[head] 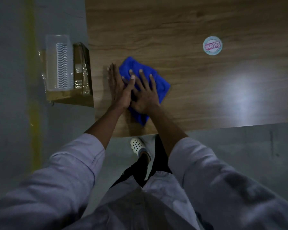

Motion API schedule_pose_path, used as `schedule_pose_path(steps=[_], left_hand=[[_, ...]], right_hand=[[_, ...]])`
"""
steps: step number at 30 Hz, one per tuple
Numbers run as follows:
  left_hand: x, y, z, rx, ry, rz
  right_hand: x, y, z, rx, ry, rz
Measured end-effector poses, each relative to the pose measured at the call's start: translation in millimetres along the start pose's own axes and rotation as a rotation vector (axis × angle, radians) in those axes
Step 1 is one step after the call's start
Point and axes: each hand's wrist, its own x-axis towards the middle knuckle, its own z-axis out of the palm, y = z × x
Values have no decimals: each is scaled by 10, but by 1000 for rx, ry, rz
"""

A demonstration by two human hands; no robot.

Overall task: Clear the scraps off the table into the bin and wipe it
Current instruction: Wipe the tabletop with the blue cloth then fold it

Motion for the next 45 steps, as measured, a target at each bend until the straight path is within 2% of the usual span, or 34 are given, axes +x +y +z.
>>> schedule_pose_path(steps=[2,6,10,12,14,16,17,19,21,24,27,29,31,33,35,37,41,45], left_hand=[[151,60,-23,56,-17,49],[508,171,-8,184,-80,86],[958,203,-34,310,-63,121],[1159,213,-24,301,-53,119],[1345,266,2,273,-15,113],[1504,349,24,204,39,125],[1567,378,23,143,53,131],[1637,392,10,40,79,126],[1631,348,-5,53,106,157],[1621,235,62,222,121,305],[1677,234,124,293,161,327],[1690,235,128,320,170,327],[1678,261,117,310,157,321],[1680,322,96,291,169,305],[1656,380,65,308,220,278],[1646,396,53,313,237,272],[1703,396,76,359,188,266],[1747,372,116,388,187,264]], right_hand=[[-224,127,27,-10,24,-28],[-420,719,-154,-40,135,197],[215,1337,-531,53,87,443],[706,1366,-654,119,101,544],[1141,1085,-602,68,74,473],[1337,644,-467,1,-20,207],[1293,476,-400,-14,-25,97],[1004,435,-293,-7,61,33],[684,719,-322,6,136,86],[587,1344,-543,-20,125,258],[1070,1738,-751,50,101,456],[1544,1727,-815,75,143,543],[1968,1522,-757,47,152,534],[2170,1177,-646,-4,160,431],[1981,846,-559,-23,152,268],[1534,744,-504,-10,135,197],[1144,1169,-577,-13,171,371],[1887,1737,-812,41,194,607]])
